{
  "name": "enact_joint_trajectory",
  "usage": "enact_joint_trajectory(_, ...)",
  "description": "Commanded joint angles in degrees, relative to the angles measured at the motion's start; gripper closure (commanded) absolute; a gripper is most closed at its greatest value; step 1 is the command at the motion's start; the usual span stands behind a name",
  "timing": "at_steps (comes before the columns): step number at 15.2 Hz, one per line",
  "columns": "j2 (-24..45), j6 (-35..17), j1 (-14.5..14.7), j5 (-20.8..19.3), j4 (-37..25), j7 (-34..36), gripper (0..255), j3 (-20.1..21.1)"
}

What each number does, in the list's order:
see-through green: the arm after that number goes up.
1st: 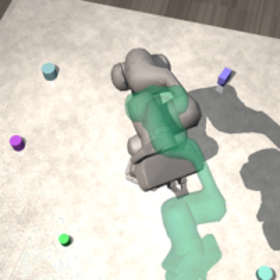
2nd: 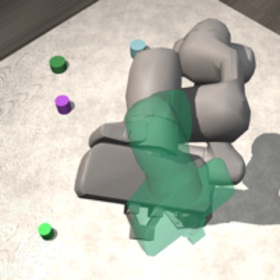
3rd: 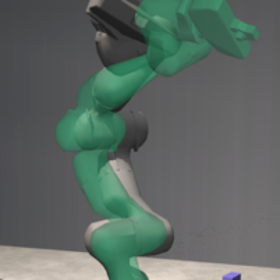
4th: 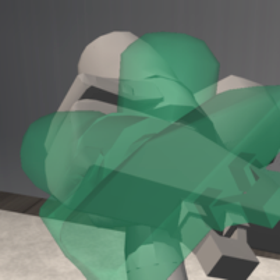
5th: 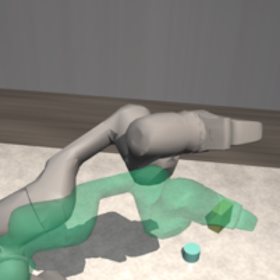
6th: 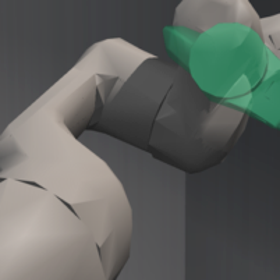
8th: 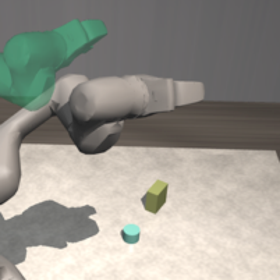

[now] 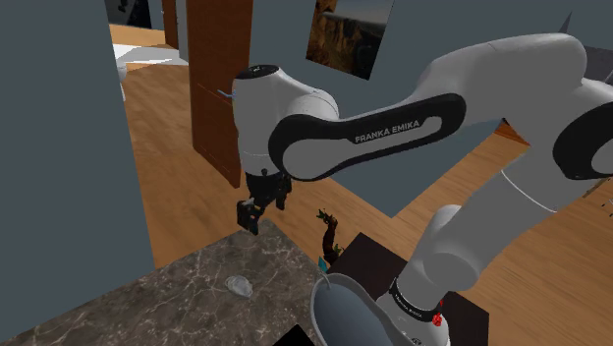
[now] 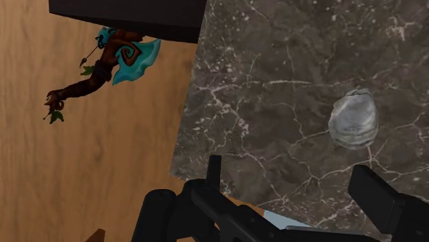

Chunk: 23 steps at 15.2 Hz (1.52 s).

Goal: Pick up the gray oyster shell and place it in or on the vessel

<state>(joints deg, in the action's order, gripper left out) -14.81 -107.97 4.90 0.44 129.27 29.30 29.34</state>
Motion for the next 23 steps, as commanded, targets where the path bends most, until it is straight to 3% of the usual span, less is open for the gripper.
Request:
enact_joint_trajectory(1,4.4,-0.6,0.4,-1.9,-1.9,3.1,0,2.4)
enact_joint_trajectory(6,16.8,-0.8,2.5,-8.7,-8.0,11.5,0,6.9)
enact_joint_trajectory(11,30.0,0.9,7.3,-16.2,-15.6,19.2,0,8.3)
enact_joint_trajectory(18,31.2,-4.1,7.2,-17.6,-11.4,20.1,0,7.3)
enact_joint_trajectory(23,31.3,-4.5,7.2,-17.7,-11.1,20.2,0,7.3)
